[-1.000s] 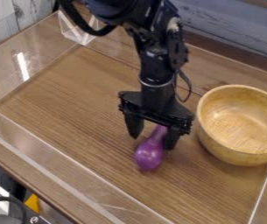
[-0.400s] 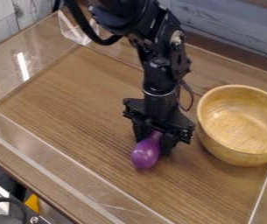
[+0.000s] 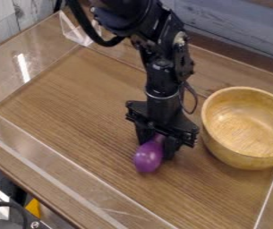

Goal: Put the purple eggplant in the brown bowl

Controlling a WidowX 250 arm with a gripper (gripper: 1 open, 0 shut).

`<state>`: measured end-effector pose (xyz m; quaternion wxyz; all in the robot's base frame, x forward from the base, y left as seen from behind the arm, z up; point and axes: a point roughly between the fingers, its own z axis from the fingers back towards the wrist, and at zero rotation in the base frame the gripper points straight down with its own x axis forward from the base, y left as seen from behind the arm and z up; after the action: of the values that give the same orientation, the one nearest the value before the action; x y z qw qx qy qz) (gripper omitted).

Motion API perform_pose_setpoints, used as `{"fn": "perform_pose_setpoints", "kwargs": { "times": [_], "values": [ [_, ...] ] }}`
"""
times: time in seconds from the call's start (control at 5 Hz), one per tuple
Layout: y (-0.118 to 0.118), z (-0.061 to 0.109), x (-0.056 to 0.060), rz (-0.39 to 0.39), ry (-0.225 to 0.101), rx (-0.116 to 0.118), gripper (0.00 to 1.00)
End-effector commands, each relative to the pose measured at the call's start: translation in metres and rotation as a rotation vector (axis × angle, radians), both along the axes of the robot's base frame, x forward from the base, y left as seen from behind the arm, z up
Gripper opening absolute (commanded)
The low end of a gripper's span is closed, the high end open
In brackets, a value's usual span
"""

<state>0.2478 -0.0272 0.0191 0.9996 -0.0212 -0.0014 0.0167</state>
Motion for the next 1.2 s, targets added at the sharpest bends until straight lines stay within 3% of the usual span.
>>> {"fn": "perform_pose_setpoints", "kwargs": {
  "times": [0.0,0.4,0.6,1.0],
  "values": [
    [-0.001,0.011,0.008,0.026,-0.004,-0.005,0.0],
    [-0.011,0.032,0.02,0.029,0.003,-0.014,0.0],
    [-0.023,0.054,0.032,0.01,-0.02,-0.026,0.0],
    [-0.083,0.094,0.06,-0.037,-0.06,-0.069,0.0]
  ]
}}
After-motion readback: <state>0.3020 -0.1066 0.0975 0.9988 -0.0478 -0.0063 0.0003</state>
